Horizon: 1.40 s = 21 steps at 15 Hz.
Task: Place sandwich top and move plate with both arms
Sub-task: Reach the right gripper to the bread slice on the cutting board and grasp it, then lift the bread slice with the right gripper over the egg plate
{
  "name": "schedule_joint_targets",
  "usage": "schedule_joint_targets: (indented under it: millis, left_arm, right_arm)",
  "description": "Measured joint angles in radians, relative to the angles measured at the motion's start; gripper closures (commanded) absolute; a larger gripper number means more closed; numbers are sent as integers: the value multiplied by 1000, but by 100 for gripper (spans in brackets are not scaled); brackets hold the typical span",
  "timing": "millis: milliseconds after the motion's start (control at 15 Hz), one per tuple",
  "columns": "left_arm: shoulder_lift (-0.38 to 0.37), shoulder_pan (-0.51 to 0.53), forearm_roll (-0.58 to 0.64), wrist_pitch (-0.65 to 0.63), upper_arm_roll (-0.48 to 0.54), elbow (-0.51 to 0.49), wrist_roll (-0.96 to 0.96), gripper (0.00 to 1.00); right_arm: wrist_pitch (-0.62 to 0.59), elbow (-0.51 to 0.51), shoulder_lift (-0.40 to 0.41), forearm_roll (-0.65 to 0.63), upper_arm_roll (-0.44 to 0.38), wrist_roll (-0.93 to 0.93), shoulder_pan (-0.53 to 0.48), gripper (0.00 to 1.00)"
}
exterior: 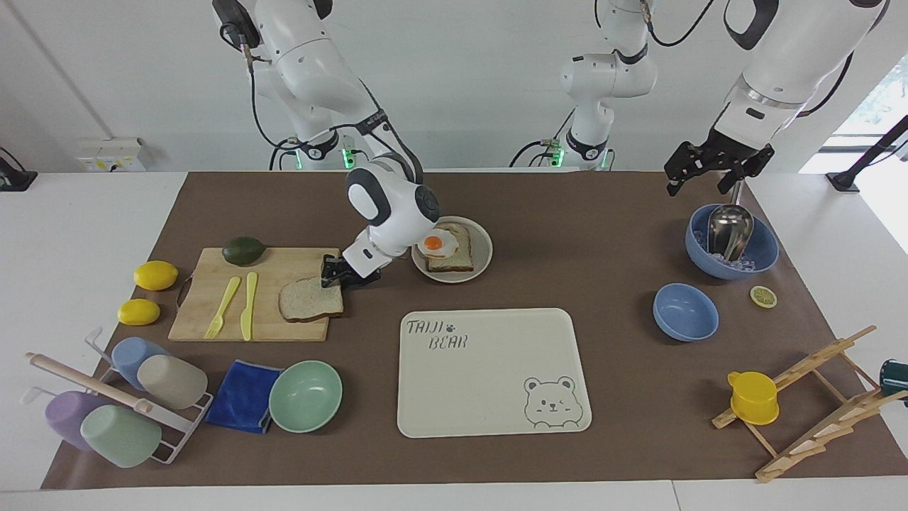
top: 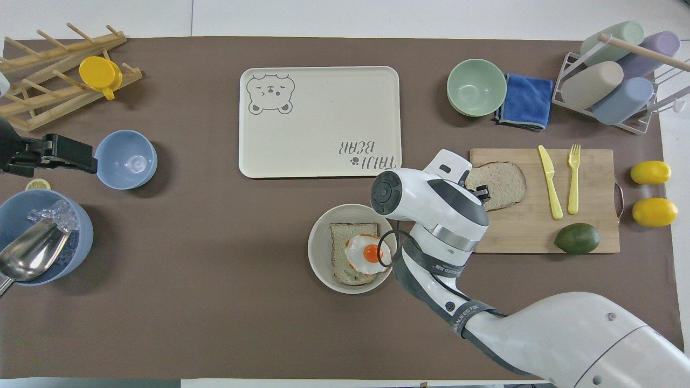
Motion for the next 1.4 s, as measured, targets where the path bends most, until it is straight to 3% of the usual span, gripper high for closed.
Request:
schedule_joint_targets:
  millis: [67,400,867,1200,1400]
  left_arm:
    - [0,0,0,0,0,0,0,0]
    - [0,0,0,0,0,0,0,0]
    - [0,0,0,0,0,0,0,0]
    - [0,0,0,0,0,0,0,0]
    - [0,6,0,0,1,0,-3,0]
  right_arm:
    - [0,0,0,-3,5,0,1,100]
    - [-18,9,-3,-7,31,-4,2,100]
    - [-347,229,42,-7,222,-51,16,100]
    - [-431,404,107,2,238,-47,159,100]
    - [-404,428,128,5,256,84,225,100]
